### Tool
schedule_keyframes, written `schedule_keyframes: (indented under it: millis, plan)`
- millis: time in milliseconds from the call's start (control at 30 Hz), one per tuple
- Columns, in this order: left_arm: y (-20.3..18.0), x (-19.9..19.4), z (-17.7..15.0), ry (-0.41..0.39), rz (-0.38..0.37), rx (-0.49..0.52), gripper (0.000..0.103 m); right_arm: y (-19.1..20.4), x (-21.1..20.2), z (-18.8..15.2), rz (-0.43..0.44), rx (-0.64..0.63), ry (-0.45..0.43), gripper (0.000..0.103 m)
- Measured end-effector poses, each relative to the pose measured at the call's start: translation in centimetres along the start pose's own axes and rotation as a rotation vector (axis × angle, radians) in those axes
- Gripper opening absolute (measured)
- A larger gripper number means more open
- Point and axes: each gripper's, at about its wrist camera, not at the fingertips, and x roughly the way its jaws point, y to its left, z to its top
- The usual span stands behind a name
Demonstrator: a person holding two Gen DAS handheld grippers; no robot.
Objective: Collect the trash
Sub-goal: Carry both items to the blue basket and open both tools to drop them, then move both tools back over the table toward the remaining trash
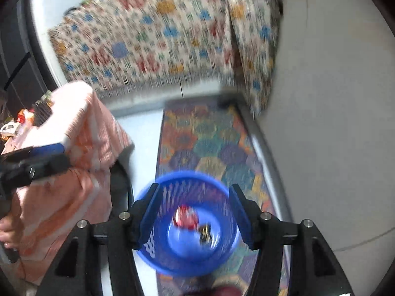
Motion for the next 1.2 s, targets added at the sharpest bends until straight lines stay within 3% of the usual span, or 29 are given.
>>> schedule_keyframes:
  millis: [200, 467, 567, 733, 867, 1000, 1200]
  plan:
    - [4.9, -7.2, -2.7, -0.041, 0.111, 0.019, 0.094, 5.8, -4.0, 2.2, 0.017, -0.092, -0.149, 0.059]
    - [17.4, -14.8, -8.6, -0.025, 0.369, -0.088, 0.095, 18.0, -6.7, 3.0, 0.170, -0.244, -0.237, 0.063]
    - [22.8, -17.2, -11.0, -0.014, 0.471, -0.146, 0.095, 22.9, -6.9, 2.7, 0.248, -0.280, -0.216, 0.065]
    - [29.5, -18.9, -13.7, 0.010, 0.551, -0.236, 0.095, 31.6, -4.5, 0.9, 0.306, -0.392, -0.119, 0.065]
    - [31.8, -19.1, -14.1, 0.018, 0.586, -0.244, 0.095, 36.8, -1.3, -0.5, 0.305, -0.452, -0.014, 0.065]
    - [33.1, -19.3, -14.4, 0.018, 0.583, -0.272, 0.101, 40.5, 1.8, -1.3, 0.281, -0.488, 0.065, 0.065]
    - [34.5, -19.5, -14.4, 0.006, 0.589, -0.273, 0.103, 42.5, 3.7, -0.5, 0.262, -0.436, 0.102, 0.073]
